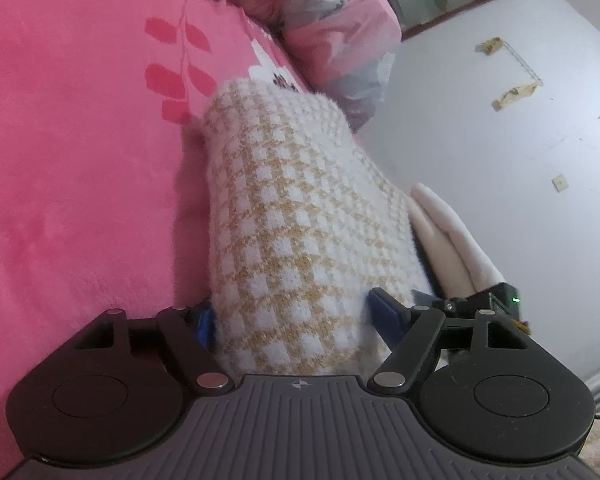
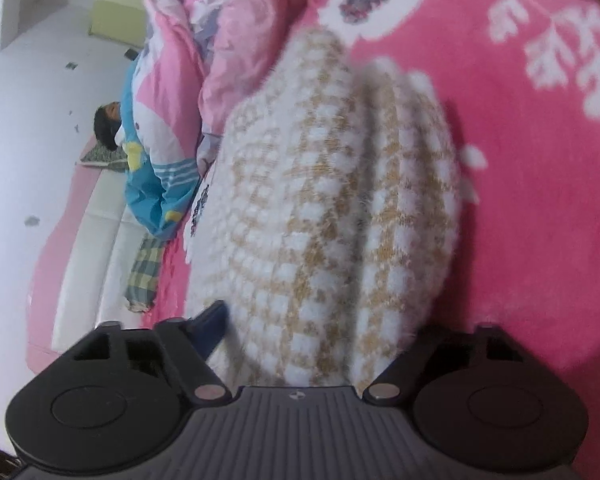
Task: Fold clothes
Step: 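Lift the checked blanket off the bed with both grippers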
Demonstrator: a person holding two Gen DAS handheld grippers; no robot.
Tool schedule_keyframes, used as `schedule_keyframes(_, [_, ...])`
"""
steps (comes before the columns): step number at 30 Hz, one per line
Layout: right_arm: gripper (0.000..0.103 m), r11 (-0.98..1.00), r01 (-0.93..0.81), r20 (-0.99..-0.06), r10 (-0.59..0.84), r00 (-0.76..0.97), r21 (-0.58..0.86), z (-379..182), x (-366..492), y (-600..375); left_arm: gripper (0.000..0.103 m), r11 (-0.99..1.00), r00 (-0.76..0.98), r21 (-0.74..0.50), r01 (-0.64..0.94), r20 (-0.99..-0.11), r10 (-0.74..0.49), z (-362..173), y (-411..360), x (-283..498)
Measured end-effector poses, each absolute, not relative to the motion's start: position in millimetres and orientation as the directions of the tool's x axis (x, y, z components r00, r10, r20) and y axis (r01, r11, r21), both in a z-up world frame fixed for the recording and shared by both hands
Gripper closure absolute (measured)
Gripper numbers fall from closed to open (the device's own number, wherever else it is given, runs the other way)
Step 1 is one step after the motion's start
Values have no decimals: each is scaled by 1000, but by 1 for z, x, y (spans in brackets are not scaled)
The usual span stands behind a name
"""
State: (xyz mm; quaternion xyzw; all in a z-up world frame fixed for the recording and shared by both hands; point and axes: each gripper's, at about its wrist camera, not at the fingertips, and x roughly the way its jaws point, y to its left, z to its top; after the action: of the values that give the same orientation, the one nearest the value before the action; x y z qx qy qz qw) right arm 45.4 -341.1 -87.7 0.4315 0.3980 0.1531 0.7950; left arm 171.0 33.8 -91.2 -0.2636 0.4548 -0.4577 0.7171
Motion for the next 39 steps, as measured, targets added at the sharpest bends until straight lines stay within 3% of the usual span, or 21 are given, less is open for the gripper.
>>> schedule_keyframes(6, [38,692,25,-524,522,673,722,-48,37,-334,31,450,232,-783,429,-386,-893,-62,30,151])
schedule_keyframes(17, [38,750,-179,-408,524,747,637,77,5,-351,31,401,316,-722,563,-260,-913,58,0,108])
schedule_keyframes(27, [38,848,-201,-399,423,813,490,213,-44,-484,31,274,209,-713,646,-180,-961,152,-163,87])
schedule_keyframes(32, [38,869,-155,-434,380,817,470,229,-57,-557,31,229,133,-732,641,-188,-973,148,-234,82])
schedule_keyframes(39, [37,840,-141,-468,422,776,525,205,-45,-631,31,247,78,-740,625,-256,-964,131,-287,79])
